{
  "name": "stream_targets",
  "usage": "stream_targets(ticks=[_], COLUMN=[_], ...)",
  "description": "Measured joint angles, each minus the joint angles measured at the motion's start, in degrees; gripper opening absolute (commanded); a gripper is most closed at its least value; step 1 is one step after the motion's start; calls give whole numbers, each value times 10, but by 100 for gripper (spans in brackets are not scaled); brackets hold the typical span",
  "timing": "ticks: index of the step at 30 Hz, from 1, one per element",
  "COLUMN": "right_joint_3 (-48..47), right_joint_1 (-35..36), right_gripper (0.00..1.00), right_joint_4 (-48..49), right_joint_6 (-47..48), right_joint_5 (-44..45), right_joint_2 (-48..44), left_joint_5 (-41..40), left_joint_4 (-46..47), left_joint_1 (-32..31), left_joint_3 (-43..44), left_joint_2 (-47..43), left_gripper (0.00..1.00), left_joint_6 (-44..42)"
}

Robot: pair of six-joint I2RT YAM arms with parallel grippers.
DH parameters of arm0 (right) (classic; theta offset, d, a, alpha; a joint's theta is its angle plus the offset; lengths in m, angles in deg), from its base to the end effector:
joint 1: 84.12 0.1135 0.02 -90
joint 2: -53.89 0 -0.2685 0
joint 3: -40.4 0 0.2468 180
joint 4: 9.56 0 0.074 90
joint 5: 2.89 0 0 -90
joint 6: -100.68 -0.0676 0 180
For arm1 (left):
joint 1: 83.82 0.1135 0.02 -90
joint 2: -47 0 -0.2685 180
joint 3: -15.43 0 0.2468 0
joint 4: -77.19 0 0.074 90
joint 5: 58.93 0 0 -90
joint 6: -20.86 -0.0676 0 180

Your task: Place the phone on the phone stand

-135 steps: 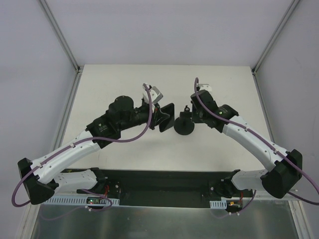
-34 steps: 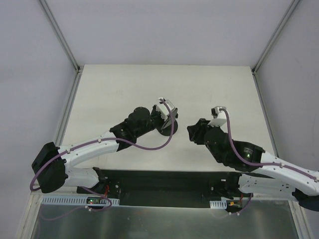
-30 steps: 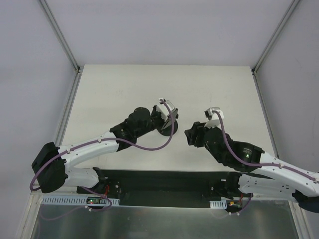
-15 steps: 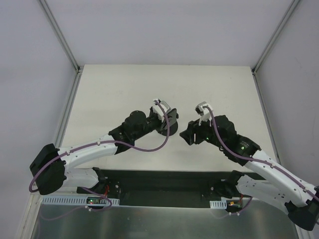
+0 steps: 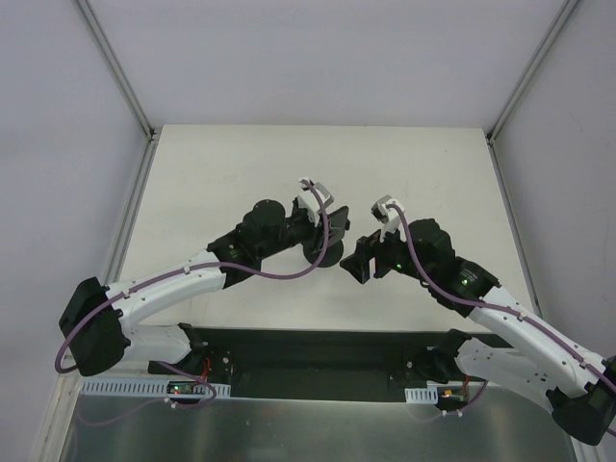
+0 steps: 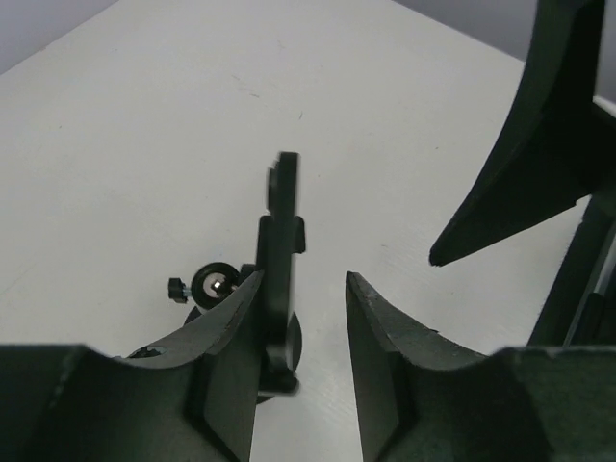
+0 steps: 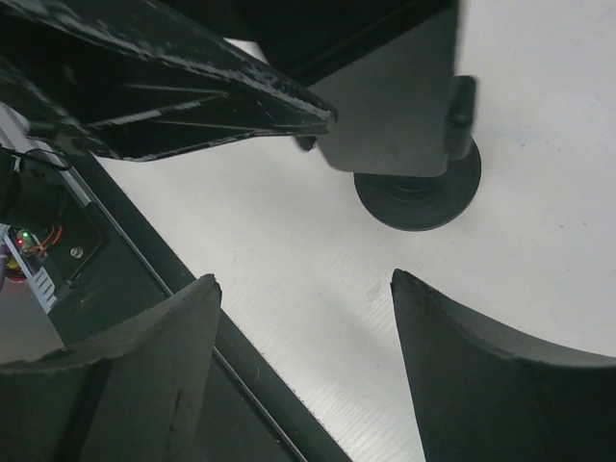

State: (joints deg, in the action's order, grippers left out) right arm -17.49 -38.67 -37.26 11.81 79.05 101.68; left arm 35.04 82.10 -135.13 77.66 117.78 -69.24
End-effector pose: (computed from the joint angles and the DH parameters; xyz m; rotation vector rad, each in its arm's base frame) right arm 0.1454 0.1612 0.3130 -0.8529 1.7302 0.6575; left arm 0.1944 -0.2502 0.3214 0.7804 1.4949 -0.7362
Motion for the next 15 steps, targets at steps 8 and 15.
stream_targets(ticks=[8,15], right_joint_3=[-17,-88], right_joint_1=[-4,-13], right_gripper=[96,96], right_joint_4=[-27,-51], right_joint_6=[18,30], right_joint_5=[1,20], right_joint_2=[1,42], left_joint_5=[36,13], left_joint_4=[-49,-93], left_joint_1=[0,4], left_joint_3=[39,42], left_joint_2=[-16,-69], left_gripper=[61,83], left_joint_6=[11,17])
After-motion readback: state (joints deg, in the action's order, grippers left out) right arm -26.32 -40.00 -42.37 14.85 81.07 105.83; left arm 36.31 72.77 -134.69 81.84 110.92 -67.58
